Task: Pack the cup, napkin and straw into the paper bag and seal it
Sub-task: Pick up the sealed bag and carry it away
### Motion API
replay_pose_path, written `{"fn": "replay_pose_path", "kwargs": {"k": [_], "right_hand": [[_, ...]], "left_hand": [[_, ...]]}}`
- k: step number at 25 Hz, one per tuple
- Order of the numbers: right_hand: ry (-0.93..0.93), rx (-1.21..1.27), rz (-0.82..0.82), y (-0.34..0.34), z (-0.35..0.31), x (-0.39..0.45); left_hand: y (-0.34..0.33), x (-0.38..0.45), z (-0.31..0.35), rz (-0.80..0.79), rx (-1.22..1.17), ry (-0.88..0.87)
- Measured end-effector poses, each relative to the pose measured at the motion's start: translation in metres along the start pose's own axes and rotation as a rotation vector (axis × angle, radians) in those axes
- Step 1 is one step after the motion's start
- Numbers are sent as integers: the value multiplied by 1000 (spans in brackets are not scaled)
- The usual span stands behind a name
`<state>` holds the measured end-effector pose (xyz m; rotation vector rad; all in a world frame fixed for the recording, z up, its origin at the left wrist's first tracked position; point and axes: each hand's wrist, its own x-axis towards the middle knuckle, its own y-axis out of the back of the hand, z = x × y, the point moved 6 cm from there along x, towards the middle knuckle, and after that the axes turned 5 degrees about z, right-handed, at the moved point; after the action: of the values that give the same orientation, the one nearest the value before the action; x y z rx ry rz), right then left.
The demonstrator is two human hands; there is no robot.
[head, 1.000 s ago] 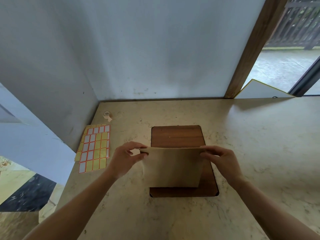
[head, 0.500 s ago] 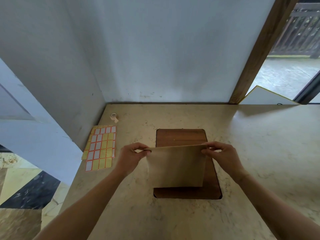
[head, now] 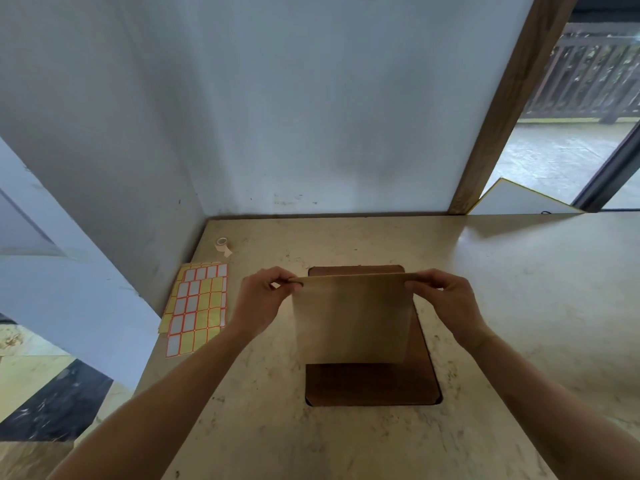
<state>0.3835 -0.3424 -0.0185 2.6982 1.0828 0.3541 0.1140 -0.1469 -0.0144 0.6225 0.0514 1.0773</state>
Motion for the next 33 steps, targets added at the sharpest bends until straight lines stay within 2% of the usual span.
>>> {"fn": "replay_pose_path", "kwargs": {"k": [7,18,24,33], "right_hand": [[-4,68,53,11,-22,16],[-15,94,320,83,-50,-28],[1,70,492,153,-67,-94],[-31,-43,800,258,-93,-271]], "left_hand": [[8,32,29,-21,-11,-102],[-35,55,90,-155,-117,-299],[-76,26,153,-262,-176,-458],[-141,-82,261,-465,-285,-647]]}}
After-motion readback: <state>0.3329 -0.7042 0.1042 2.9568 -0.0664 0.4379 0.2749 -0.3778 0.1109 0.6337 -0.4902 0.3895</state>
